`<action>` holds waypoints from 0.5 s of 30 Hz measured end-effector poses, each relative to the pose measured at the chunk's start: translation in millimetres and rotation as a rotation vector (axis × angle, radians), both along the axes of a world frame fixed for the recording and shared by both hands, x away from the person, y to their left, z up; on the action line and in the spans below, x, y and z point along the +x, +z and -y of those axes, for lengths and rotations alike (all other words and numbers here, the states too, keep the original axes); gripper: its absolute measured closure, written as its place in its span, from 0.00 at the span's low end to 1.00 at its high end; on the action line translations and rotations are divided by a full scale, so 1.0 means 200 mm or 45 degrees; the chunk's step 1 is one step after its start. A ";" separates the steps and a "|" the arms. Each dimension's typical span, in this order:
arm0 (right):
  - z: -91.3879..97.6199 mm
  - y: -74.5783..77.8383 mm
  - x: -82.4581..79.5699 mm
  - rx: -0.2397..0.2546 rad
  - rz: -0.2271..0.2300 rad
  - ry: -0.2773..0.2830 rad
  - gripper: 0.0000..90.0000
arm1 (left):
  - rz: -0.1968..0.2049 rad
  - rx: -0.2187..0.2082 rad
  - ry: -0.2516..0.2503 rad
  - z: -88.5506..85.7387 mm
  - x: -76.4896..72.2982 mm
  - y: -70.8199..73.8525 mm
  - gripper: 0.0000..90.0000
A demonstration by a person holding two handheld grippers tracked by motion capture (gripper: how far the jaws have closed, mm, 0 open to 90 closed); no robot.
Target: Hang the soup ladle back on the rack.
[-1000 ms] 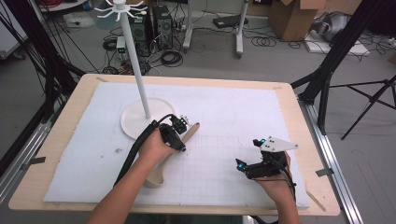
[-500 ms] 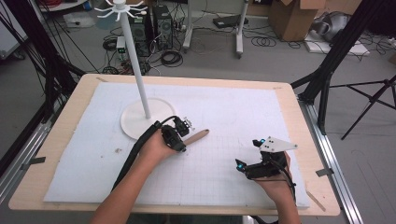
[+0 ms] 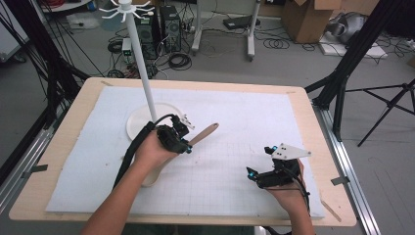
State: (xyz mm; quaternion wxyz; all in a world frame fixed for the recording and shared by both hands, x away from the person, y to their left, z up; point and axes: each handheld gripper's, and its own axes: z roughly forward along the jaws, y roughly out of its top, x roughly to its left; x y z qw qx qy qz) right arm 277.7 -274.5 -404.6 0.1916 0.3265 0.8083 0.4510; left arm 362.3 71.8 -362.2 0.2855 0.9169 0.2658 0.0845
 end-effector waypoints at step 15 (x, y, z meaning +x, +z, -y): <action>-0.01 -0.01 0.00 -0.005 -0.009 0.002 0.02 | 0.134 -0.177 -0.034 -0.19 -0.09 0.27 0.84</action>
